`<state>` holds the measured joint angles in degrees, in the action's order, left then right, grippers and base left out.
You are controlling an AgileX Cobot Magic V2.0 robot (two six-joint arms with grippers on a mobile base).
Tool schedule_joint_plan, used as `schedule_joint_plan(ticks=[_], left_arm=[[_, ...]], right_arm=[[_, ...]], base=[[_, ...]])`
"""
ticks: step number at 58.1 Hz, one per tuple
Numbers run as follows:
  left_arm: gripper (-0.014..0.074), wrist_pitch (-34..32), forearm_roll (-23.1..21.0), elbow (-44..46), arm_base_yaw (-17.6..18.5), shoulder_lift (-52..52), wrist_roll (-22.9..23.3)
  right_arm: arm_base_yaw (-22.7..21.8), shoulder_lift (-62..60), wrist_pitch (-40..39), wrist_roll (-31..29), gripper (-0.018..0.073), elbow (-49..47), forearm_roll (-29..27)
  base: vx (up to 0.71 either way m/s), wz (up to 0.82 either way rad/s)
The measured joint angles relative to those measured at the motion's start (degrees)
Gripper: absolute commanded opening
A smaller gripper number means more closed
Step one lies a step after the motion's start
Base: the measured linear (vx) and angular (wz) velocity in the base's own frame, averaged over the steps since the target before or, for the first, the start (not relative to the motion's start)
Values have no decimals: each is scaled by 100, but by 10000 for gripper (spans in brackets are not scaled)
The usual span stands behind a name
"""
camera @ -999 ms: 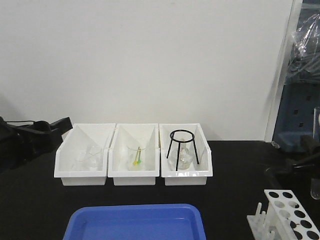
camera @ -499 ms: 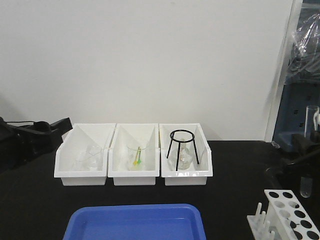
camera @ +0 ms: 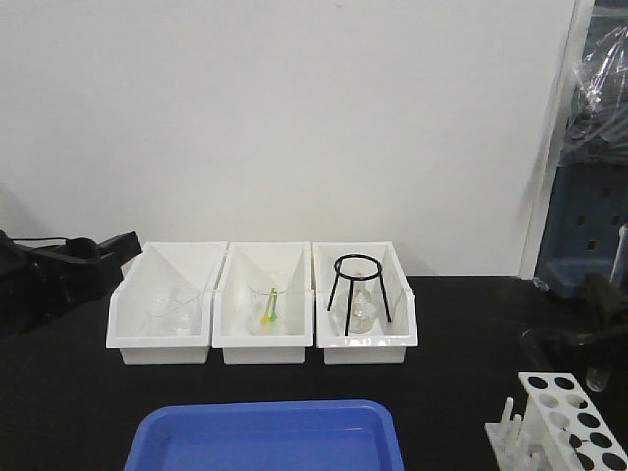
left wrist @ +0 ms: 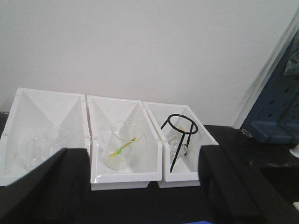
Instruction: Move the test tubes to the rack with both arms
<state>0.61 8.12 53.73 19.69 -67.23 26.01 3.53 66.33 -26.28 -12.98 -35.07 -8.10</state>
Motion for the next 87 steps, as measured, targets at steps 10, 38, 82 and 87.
schedule_joint_plan(ticks=[10, 38, 82, 87], left_arm=[[592, 0, 0, 0, 0, 0, 0], [592, 0, 0, 0, 0, 0, 0], [592, 0, 0, 0, 0, 0, 0], [592, 0, 0, 0, 0, 0, 0]], right_arm=[[0, 316, -360, -158, -9, 157, -145], [0, 1262, -1262, 66, -9, 351, -317], [0, 2174, -2446, 594, -9, 695, 121], [0, 2295, -2480, 606, -9, 695, 121]], base=[[0, 0], [0, 0], [0, 0], [0, 0]])
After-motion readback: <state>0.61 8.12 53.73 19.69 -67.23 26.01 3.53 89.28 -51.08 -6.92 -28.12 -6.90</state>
